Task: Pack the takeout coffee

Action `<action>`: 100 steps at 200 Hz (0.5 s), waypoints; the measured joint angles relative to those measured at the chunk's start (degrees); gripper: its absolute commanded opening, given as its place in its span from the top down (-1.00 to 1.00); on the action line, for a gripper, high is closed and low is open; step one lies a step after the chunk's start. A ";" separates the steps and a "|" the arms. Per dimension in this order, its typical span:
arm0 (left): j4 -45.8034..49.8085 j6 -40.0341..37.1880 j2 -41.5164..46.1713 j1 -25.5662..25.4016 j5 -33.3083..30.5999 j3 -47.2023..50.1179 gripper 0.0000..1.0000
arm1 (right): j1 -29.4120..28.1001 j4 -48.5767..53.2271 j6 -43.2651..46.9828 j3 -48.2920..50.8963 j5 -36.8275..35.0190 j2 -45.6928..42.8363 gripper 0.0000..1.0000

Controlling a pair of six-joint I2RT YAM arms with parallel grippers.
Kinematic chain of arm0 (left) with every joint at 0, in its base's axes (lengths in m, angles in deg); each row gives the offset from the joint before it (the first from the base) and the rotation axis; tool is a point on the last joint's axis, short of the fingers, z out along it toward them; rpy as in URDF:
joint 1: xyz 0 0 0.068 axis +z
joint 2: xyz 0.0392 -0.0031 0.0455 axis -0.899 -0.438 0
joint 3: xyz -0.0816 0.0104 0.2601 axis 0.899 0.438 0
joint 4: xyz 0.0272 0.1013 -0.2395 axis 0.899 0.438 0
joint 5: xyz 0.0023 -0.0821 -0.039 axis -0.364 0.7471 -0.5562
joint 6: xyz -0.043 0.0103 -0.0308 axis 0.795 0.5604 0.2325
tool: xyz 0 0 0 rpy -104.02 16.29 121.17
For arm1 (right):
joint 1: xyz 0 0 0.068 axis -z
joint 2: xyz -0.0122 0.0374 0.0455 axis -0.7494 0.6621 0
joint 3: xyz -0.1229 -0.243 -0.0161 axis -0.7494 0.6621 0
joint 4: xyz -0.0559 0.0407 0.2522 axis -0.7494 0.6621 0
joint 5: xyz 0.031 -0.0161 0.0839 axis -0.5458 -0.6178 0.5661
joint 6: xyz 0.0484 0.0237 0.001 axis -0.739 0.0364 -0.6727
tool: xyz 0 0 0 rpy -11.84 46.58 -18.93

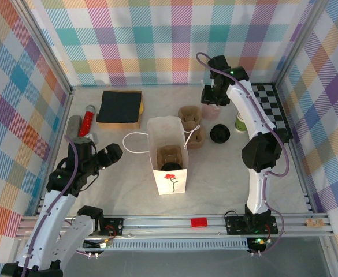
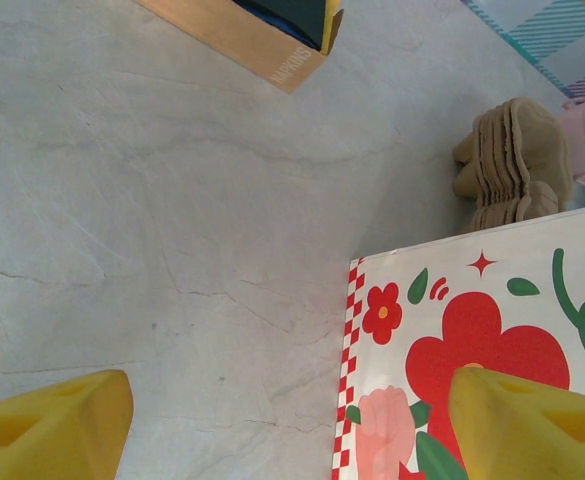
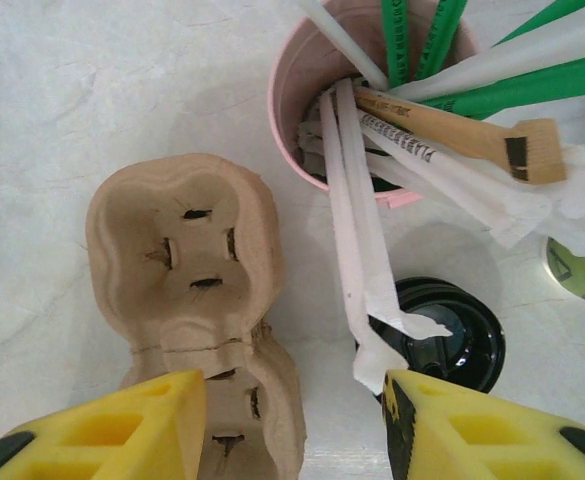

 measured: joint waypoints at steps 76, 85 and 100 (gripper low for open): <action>0.15 0.00 0.26 0.00 0.00 0.00 -0.64 | 0.00 0.22 0.00 0.00 -2.10 1.60 -0.01; 0.20 0.00 0.35 0.00 -0.02 0.00 -0.64 | 0.00 0.22 0.00 0.00 -2.08 1.99 0.01; 0.22 0.00 0.61 0.00 -0.02 0.00 -0.64 | 0.00 0.20 0.02 0.00 -2.05 2.71 0.07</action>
